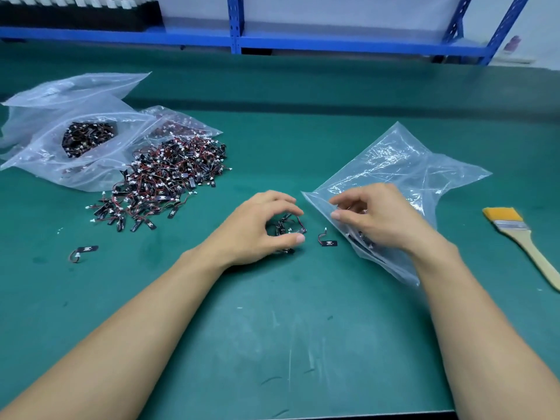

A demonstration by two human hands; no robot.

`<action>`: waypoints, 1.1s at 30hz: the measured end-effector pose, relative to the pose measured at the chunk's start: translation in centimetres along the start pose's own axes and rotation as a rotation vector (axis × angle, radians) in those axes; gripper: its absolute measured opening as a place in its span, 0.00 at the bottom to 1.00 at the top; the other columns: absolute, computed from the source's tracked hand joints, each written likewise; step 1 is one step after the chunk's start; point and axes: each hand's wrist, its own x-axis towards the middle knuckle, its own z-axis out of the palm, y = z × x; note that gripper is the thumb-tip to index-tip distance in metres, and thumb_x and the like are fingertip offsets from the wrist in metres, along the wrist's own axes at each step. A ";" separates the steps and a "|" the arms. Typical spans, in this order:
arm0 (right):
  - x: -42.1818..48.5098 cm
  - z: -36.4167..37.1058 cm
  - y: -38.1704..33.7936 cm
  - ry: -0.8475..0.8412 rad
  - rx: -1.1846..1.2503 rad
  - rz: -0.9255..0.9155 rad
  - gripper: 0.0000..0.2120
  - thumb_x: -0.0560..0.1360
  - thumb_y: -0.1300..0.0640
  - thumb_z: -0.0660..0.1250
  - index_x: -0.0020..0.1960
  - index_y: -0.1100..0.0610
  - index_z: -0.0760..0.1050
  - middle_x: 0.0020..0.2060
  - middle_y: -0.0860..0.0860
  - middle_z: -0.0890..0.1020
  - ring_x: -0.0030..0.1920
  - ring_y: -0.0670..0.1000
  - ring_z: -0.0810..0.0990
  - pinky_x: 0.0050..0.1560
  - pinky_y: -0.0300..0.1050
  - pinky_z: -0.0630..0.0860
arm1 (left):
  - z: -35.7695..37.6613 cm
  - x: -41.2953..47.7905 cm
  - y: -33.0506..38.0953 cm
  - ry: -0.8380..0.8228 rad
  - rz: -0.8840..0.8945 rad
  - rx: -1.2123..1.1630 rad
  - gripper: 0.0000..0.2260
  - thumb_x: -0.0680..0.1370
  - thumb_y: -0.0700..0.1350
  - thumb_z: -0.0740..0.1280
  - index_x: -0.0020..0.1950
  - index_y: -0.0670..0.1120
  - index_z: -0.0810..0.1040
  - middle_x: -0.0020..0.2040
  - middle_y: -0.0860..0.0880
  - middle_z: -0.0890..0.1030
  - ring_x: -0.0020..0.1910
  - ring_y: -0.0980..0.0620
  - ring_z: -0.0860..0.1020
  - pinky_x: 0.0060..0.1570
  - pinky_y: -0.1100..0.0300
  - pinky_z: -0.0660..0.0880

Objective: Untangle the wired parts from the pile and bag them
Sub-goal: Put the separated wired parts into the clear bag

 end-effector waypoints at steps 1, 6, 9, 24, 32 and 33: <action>-0.1 -0.1 0.0 0.016 0.016 -0.001 0.11 0.75 0.53 0.74 0.57 0.51 0.84 0.39 0.40 0.83 0.38 0.34 0.79 0.41 0.23 0.70 | -0.4 -0.3 -0.2 0.051 -0.004 -0.019 0.22 0.72 0.63 0.71 0.63 0.55 0.79 0.65 0.57 0.75 0.66 0.58 0.70 0.69 0.56 0.67; -0.4 -0.8 0.3 0.039 -0.011 0.015 0.05 0.72 0.53 0.75 0.48 0.48 0.84 0.33 0.41 0.82 0.35 0.40 0.77 0.43 0.38 0.74 | -1.7 -1.4 -0.6 0.027 -0.184 0.320 0.39 0.64 0.80 0.58 0.68 0.59 0.72 0.60 0.58 0.70 0.59 0.55 0.67 0.63 0.54 0.68; -0.3 -1.1 0.6 0.022 -0.043 0.071 0.06 0.73 0.52 0.74 0.38 0.47 0.81 0.27 0.41 0.79 0.29 0.41 0.74 0.39 0.45 0.76 | -0.1 -1.5 1.0 0.002 -0.212 0.376 0.42 0.62 0.83 0.54 0.67 0.61 0.71 0.58 0.56 0.68 0.59 0.54 0.67 0.56 0.57 0.68; -0.3 -1.0 0.7 0.229 0.058 0.012 0.11 0.74 0.55 0.72 0.34 0.47 0.79 0.22 0.41 0.73 0.27 0.43 0.71 0.32 0.38 0.68 | 2.0 0.5 4.1 0.005 0.004 0.254 0.07 0.80 0.51 0.67 0.56 0.53 0.81 0.52 0.54 0.78 0.48 0.52 0.77 0.49 0.52 0.76; -0.2 -0.6 0.3 0.311 0.140 -0.033 0.07 0.73 0.55 0.75 0.36 0.48 0.82 0.23 0.43 0.76 0.25 0.43 0.72 0.32 0.34 0.69 | 1.7 0.6 3.2 0.182 -0.015 -0.013 0.05 0.74 0.43 0.76 0.49 0.50 0.87 0.41 0.53 0.83 0.38 0.56 0.79 0.42 0.63 0.74; -0.1 -0.6 0.3 0.324 0.146 -0.040 0.07 0.73 0.55 0.75 0.36 0.48 0.82 0.23 0.43 0.76 0.25 0.43 0.72 0.32 0.33 0.69 | 1.8 0.7 3.3 0.212 -0.032 -0.072 0.05 0.74 0.42 0.76 0.48 0.50 0.87 0.41 0.53 0.84 0.37 0.57 0.79 0.42 0.65 0.75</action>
